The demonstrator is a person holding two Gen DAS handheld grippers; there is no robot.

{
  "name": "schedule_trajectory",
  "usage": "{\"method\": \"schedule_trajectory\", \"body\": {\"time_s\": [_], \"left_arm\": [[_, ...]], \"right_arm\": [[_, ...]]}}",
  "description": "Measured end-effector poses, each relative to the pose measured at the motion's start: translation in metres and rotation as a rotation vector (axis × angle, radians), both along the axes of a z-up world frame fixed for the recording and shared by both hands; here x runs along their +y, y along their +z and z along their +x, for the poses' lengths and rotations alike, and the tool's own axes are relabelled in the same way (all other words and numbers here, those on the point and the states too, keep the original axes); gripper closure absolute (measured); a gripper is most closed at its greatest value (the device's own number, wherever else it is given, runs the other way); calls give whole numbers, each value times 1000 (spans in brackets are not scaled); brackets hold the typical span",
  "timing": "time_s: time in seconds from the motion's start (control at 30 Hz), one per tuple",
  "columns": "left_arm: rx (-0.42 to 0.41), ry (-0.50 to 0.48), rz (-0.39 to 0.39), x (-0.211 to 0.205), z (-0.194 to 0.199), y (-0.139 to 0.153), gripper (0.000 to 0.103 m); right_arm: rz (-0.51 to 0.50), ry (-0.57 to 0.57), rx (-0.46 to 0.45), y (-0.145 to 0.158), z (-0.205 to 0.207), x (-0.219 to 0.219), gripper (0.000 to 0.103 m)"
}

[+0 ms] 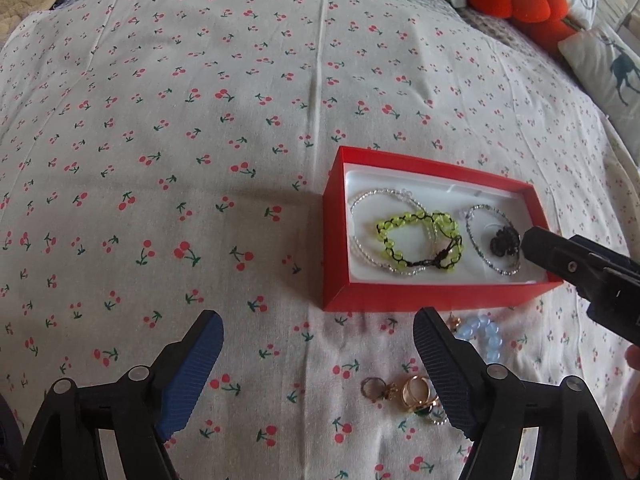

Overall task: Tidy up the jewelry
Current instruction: 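Lift both tools away from the red box toward the remaining jewelry, then grasp the gold rings with the left tool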

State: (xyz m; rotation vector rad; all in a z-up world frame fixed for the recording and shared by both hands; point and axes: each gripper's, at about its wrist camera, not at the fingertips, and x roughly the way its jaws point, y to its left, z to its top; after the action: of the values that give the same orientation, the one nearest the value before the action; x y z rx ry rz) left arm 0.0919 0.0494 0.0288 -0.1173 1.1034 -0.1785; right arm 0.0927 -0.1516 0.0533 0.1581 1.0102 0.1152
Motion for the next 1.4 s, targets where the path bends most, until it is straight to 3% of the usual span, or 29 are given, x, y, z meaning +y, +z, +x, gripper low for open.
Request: {"method": "schedule_trajectory", "body": {"time_s": [0.23, 0.73, 0.87, 0.97, 1.07, 1.13, 1.23, 1.4], "left_arm": [[37, -38, 38, -2, -16, -5, 16], [167, -81, 112, -8, -31, -38, 15], [187, -78, 79, -11, -31, -40, 15], [212, -80, 1, -15, -30, -41, 16], [255, -89, -101, -24, -30, -44, 29], [281, -95, -147, -32, -30, -47, 44], [298, -99, -156, -44, -31, -51, 57], [280, -69, -148, -58, -26, -52, 66]], "right_arm": [[-30, -10, 46, -5, -25, -12, 33], [-61, -49, 224, -45, -52, -29, 30], [-87, -47, 257, -53, -52, -29, 29], [-85, -44, 266, -54, -51, -29, 29], [-86, -42, 263, -53, -50, -28, 28], [-86, -42, 262, -53, -50, -29, 28], [-84, -45, 264, -53, -49, -30, 28], [-89, -51, 266, -54, -50, -32, 28]]}}
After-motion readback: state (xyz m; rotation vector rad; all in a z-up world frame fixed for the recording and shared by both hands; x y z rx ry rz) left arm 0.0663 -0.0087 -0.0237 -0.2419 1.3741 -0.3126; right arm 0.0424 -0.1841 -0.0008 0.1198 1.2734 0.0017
